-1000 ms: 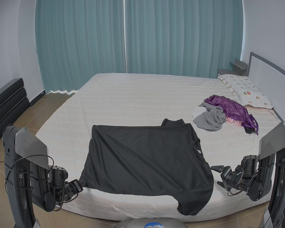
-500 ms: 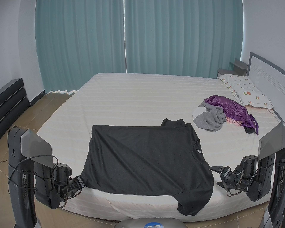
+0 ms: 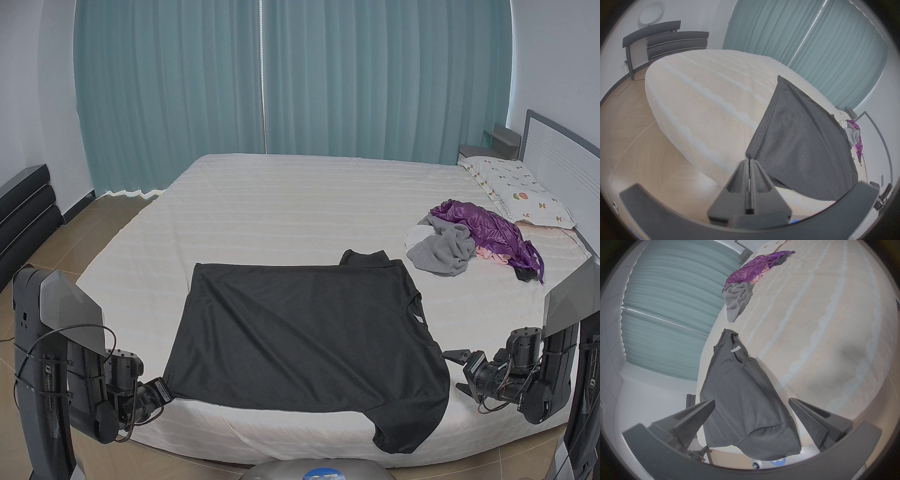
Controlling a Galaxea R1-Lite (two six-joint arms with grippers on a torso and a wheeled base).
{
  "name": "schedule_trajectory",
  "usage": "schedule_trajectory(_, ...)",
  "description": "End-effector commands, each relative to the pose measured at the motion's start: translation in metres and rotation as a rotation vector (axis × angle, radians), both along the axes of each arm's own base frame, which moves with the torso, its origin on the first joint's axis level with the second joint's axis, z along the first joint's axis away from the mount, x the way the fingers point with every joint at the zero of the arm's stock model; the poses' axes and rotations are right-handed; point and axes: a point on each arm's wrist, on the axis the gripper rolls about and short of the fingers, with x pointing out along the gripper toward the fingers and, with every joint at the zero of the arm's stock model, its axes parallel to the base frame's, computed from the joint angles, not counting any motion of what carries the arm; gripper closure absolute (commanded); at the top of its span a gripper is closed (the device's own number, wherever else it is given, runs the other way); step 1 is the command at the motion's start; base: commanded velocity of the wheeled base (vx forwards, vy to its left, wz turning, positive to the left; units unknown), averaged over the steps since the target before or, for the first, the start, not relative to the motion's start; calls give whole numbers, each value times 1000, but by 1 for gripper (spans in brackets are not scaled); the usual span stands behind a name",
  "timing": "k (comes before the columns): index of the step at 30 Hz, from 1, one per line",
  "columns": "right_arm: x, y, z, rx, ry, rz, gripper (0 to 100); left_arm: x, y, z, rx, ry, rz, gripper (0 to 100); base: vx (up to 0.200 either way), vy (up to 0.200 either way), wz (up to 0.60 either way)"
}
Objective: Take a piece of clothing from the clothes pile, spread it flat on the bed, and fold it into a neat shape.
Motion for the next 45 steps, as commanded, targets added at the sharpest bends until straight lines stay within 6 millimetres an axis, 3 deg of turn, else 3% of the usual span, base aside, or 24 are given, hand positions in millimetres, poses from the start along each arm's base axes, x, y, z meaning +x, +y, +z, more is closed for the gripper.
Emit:
schedule_trajectory(1,1,0,1,1,-14,0,0,-5,4,5,7,-2,9,100,0,0,0)
schedule_trajectory(18,0,2,-3,-35,-10,31,0,-25,8,12,71,50,-40,100,0,0,0)
schedule_trajectory(35,-2,1,-9,-157,-25,87,0,-28,9,5,94,90,-62,100,0,0,0)
schedule_trajectory(45,12,12,-27,-245,-36,112,0,-27,9,5,91,87,-62,100,0,0,0)
